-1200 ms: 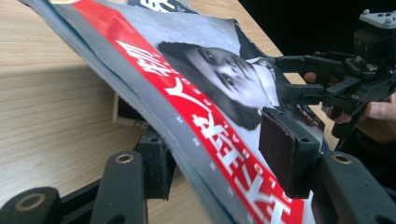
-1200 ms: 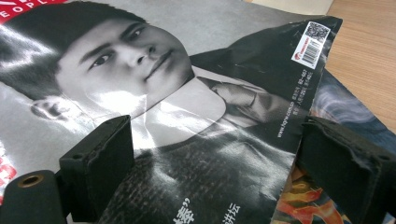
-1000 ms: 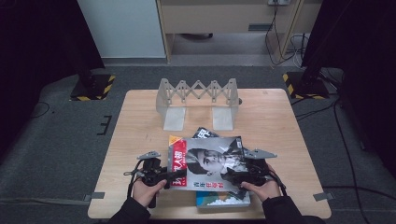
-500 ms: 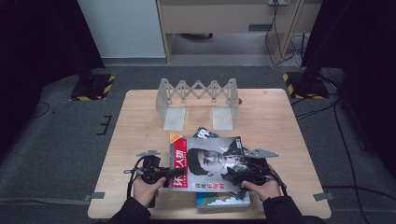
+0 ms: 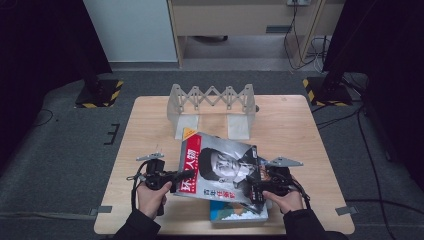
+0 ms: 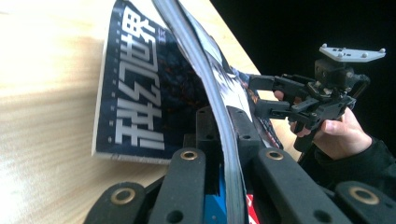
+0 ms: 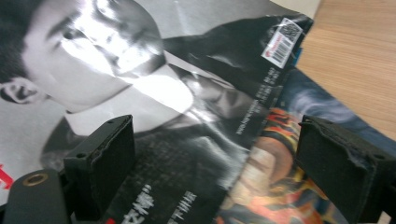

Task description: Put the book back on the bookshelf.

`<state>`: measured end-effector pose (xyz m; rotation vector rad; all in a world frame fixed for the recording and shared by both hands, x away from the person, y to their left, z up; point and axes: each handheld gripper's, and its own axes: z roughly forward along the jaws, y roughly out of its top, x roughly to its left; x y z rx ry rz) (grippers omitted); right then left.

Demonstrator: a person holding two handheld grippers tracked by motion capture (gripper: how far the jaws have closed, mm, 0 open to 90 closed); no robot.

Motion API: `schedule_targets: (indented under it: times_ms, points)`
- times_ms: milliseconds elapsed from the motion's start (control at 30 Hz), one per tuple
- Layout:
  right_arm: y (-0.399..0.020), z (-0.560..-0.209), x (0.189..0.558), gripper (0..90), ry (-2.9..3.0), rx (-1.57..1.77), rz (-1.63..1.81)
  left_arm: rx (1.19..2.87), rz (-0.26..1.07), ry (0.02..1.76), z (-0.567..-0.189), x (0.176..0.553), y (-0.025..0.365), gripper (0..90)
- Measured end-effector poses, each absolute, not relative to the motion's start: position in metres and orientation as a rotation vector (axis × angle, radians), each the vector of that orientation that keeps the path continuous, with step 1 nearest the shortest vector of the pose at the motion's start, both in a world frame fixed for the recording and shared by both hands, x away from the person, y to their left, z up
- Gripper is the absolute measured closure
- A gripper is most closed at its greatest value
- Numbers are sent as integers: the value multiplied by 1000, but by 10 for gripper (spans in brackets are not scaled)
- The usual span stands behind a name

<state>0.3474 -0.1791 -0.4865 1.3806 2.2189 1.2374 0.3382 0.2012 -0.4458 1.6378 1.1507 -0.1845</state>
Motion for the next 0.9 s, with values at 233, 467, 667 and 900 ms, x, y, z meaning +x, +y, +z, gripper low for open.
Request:
schedule_targets:
  times_ms: [233, 467, 667, 900]
  points:
    - [-190, -485, 350, 116, 2168, 1392, 1212, 1598, -173, 1155, -436, 345, 204, 863]
    - [-203, -484, 353, 116, 2125, 1404, 1197, 1564, -176, 1150, -427, 350, 209, 865]
    - [-217, -482, 355, 116, 2087, 1425, 1170, 1512, -177, 1138, -416, 353, 214, 866]
    - [-237, -482, 358, 116, 2037, 1453, 1120, 1442, -169, 1121, -398, 356, 221, 866]
